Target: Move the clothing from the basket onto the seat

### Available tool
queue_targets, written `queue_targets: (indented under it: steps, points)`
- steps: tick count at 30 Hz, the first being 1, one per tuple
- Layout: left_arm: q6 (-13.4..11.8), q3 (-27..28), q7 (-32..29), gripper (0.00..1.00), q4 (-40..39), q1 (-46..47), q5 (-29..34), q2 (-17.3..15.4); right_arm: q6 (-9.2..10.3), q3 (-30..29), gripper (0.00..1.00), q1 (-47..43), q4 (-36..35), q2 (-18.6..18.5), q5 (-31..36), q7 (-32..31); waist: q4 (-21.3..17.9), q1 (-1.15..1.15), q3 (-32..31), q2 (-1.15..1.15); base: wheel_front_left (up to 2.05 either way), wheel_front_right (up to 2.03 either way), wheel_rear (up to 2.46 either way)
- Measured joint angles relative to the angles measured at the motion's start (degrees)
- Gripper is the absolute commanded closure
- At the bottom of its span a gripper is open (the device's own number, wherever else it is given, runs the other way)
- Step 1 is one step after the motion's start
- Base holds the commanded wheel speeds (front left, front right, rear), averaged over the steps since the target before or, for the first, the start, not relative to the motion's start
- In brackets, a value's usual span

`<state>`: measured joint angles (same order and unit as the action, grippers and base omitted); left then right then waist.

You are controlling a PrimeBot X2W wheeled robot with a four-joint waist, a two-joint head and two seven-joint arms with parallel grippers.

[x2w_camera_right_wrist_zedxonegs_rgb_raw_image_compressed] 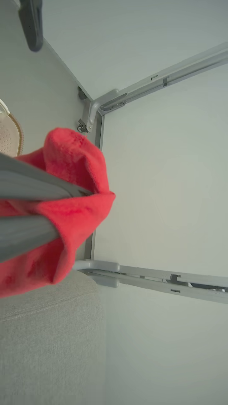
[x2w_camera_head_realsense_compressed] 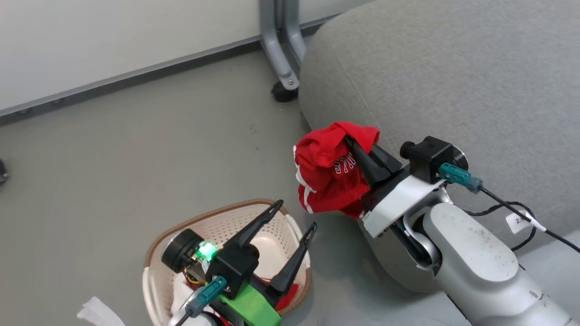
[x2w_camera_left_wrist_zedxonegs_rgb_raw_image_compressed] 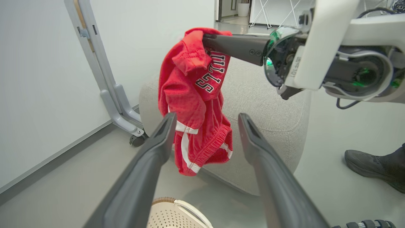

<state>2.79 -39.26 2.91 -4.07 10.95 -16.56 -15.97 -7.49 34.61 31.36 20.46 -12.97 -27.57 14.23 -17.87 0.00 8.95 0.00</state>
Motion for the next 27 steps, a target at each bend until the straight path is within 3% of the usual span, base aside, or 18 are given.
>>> queue_targets:
  steps: [8,13,19,27]
  points:
    - [0.2,-0.3,-1.8,0.00,-1.3,1.6,0.2,-1.0,0.00,-4.4,1.00,-0.1,0.4,-0.1,0.0,0.5,-7.3,0.00,2.2,0.00,0.00,0.00,0.00]
    - [0.2,-0.4,-2.4,0.00,-2.4,3.3,1.2,-1.4,0.00,-8.6,1.00,0.0,0.2,0.1,-0.1,0.7,-10.0,0.00,4.8,0.00,0.00,0.00,0.00]
    - [0.6,-1.1,-3.7,0.00,-3.9,6.5,2.6,-1.7,0.00,-16.6,1.00,3.8,-0.3,-0.9,0.0,0.8,-10.6,0.00,9.0,0.00,0.00,0.00,0.00]
    - [1.3,-1.3,-4.7,0.00,-6.2,12.1,4.6,-1.8,-0.02,-27.8,1.00,13.0,1.3,-5.8,0.1,0.8,-8.5,0.00,15.8,0.00,0.00,0.00,0.00]
